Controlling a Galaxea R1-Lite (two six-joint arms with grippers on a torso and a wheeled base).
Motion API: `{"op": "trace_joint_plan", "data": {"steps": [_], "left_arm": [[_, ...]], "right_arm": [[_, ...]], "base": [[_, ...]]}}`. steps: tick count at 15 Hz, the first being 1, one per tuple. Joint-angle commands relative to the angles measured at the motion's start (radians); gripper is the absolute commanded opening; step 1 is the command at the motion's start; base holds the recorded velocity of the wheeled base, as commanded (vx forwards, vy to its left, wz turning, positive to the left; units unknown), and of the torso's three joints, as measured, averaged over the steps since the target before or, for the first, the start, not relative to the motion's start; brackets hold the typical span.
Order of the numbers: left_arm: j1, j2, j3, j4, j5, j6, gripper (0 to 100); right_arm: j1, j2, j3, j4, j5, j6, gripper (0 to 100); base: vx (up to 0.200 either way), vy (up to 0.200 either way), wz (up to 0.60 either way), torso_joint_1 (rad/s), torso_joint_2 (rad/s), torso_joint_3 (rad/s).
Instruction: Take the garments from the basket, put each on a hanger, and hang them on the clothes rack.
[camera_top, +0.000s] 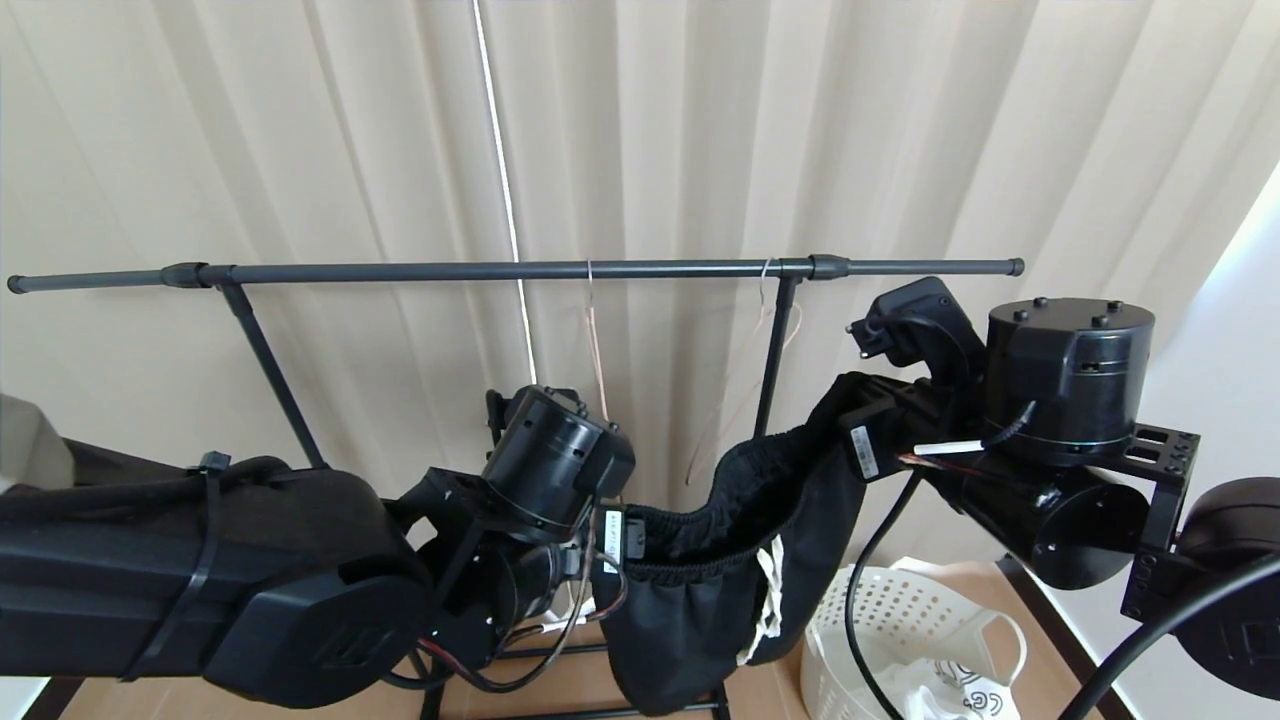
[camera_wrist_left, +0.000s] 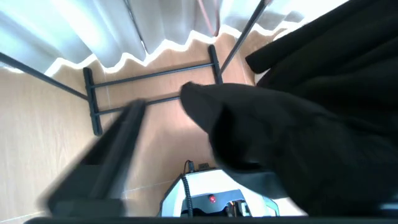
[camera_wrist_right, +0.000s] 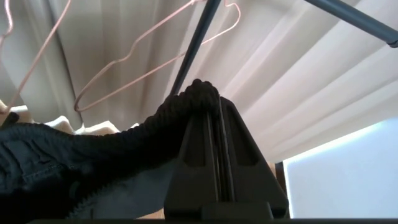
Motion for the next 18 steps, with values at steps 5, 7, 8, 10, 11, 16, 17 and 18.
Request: {"op": "trace_joint_plan", "data": {"steps": [5,7,8,10,11,16,17,18], "left_arm": [[0.011,-0.047,0.008,-0.001,-0.024,0.014,100],[0.011,-0.119,0.052,0.0,-0.165,0.016,100],[0.011,-0.176,0.081,0.002,-0.271,0.016,100],[0.034,-0.252,0.132,0.0,-0.411,0.016,100],[0.04,-0.269,0.149,-0.001,-0.447,0.02,100],[0.054,-0.286,0.227,-0.077,-0.467,0.026,100],[0.054,-0.286,0.244,-0.106,-0.467,0.026,100],[0.054,-0.286,0.258,-0.13,-0.469,0.025,100]], "right_arm": [[-0.025,0.008,-0.001,-0.001,0.0,-0.003,0],[-0.027,0.013,-0.001,-0.001,0.0,-0.003,0],[-0.03,0.014,-0.001,-0.001,0.002,-0.003,0],[-0.03,0.017,-0.001,-0.001,0.002,-0.003,0],[-0.03,0.019,0.001,-0.001,0.0,-0.003,0],[-0.03,0.031,0.001,-0.001,0.0,-0.003,0],[-0.03,0.031,0.001,-0.001,0.0,-0.003,0],[-0.03,0.033,0.001,-0.001,0.0,-0.003,0]], "base": [[0.0,0.0,0.0,0.0,0.0,0.0],[0.0,0.0,0.0,0.0,0.0,0.0],[0.0,0.0,0.0,0.0,0.0,0.0],[0.0,0.0,0.0,0.0,0.0,0.0],[0.0,0.0,0.0,0.0,0.0,0.0],[0.0,0.0,0.0,0.0,0.0,0.0],[0.0,0.0,0.0,0.0,0.0,0.0],[0.0,0.0,0.0,0.0,0.0,0.0]]}}
